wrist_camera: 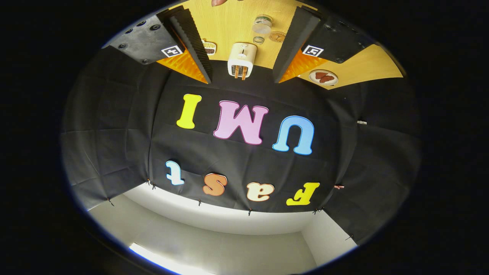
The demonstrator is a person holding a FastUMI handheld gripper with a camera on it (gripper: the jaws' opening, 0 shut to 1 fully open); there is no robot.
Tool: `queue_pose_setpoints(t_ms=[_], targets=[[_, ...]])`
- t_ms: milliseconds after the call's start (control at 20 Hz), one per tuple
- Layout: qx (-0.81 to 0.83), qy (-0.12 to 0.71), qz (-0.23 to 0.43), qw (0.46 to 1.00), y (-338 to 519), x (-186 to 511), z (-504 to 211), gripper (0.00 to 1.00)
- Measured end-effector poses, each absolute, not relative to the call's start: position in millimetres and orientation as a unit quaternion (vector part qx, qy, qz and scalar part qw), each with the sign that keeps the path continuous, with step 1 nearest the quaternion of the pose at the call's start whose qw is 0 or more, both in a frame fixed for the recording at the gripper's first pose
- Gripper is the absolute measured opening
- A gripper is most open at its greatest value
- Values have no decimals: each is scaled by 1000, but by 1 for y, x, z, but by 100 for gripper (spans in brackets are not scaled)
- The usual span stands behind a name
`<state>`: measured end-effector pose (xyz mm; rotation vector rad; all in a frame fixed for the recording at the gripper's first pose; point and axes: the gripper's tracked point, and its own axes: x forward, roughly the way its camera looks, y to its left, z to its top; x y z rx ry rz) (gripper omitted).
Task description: Take the bottle from table, then pour the juice into the cup, finally place the bottle on the coaster
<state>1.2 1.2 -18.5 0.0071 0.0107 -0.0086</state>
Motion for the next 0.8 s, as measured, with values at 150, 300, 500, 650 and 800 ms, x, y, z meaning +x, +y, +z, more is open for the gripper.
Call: queue_pose_setpoints(t_ms=[150, 300, 500, 650, 800], targets=[[12, 6, 0, 1000, 7, 6, -33, 97], [21, 8, 7, 1000, 14, 12, -59, 97], [34, 22, 18, 999, 24, 22, -107, 97], [38, 34, 21, 998, 25, 29, -148, 97], [45, 40, 19, 998, 23, 38, -188, 97]])
